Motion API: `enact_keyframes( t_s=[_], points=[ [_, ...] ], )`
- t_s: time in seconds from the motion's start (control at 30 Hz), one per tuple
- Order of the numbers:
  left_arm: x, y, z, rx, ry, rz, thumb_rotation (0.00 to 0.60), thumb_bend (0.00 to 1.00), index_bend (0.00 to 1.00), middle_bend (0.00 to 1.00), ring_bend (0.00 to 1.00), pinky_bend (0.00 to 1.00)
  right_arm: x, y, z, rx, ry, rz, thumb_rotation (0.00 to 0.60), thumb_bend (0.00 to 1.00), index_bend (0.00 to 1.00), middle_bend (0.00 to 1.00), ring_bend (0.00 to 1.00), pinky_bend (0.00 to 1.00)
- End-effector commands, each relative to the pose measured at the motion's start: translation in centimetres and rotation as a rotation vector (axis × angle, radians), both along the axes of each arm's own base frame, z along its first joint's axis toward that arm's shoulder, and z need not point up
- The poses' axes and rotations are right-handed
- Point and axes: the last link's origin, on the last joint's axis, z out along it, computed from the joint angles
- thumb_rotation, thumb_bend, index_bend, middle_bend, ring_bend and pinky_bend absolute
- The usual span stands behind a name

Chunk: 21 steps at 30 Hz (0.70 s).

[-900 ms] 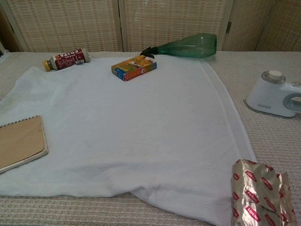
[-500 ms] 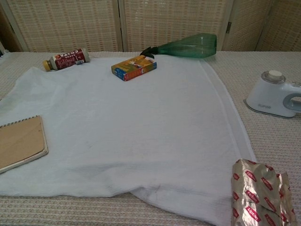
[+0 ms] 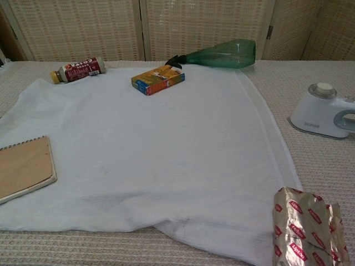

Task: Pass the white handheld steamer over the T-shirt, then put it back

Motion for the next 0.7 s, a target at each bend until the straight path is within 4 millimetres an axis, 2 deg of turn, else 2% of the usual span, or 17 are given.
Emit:
enact_keyframes(
  t_s=[0.03, 0.3, 0.7],
  points=[
    [0.0, 0.0, -0.1, -0.003, 0.000, 0.002, 0.600, 0.12, 0.05, 0.05, 0.02, 0.02, -0.9, -3.1, -1.1, 0.019, -0.014, -0.050, 0.456, 0.10, 0.00, 0.17, 0.09, 0.27],
    [0.1, 0.0, -0.2, -0.006, 0.002, 0.000, 0.600, 0.12, 0.06, 0.05, 0.02, 0.02, -2.0, -6.3, -3.0, 0.046, -0.016, -0.096, 0.466, 0.10, 0.01, 0.21, 0.13, 0.30],
    [0.3, 0.0, -0.3, -0.010, 0.003, -0.003, 0.600, 0.13, 0.06, 0.05, 0.02, 0.02, -2.8, -10.1, -5.2, 0.099, -0.023, -0.142, 0.498, 0.11, 0.20, 0.32, 0.21, 0.37]
  ],
)
